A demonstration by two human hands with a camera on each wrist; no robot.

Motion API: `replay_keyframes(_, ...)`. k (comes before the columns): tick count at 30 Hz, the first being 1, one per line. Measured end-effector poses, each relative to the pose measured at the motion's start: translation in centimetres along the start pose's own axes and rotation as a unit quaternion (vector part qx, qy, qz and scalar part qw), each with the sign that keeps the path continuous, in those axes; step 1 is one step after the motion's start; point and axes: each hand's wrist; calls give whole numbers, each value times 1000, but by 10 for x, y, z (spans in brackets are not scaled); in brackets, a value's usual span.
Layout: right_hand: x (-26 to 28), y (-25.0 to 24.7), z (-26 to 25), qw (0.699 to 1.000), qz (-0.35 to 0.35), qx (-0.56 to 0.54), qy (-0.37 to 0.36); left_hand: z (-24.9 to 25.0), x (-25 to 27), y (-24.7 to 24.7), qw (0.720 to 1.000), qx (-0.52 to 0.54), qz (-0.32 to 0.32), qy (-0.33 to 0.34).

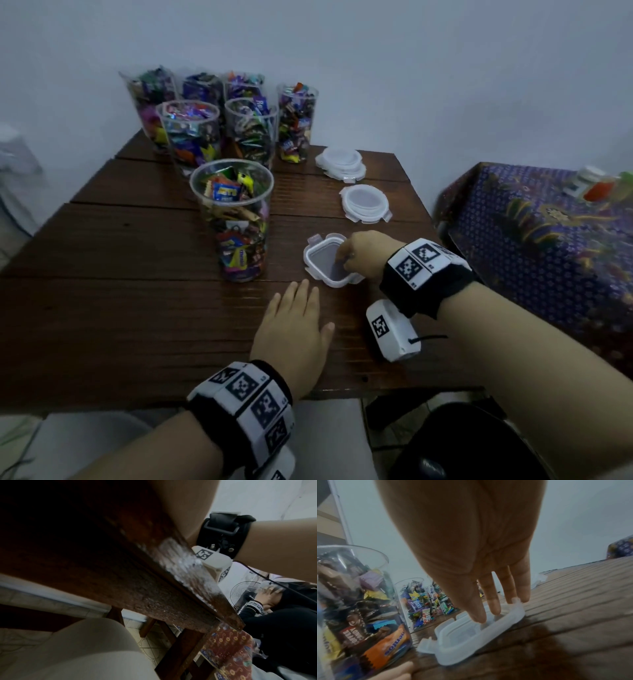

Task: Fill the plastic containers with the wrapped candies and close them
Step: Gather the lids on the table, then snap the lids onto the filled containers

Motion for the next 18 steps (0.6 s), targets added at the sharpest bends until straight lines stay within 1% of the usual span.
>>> replay_keyframes(3,-18,-3,-7,1000,2,4,-2,-11,2,-2,1000,-10,5,-19)
replay_keyframes(8,-42,-16,-10,999,2,-34,13,-29,1,-7,999,-8,4,-49)
replay_keyframes(11,-53,-27,-1,994,70,-88,14,-32,-1,-7,999,-2,7,-48)
replay_keyframes(13,-65,-34,8,990,107,-88,22,-31,-2,-7,999,4,4,-46)
replay_keyframes(16,-84,-44,22,973,177,-135,66,-31,-3,-7,999,13,1,-48)
replay_keyframes(18,-99,-47,31,964,207,-137,92,-32,-3,-7,999,9,-1,-47)
Point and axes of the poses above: each hand's wrist, its own x-axis away from the middle knuckle, its own y-axis out of the palm, z = x × y
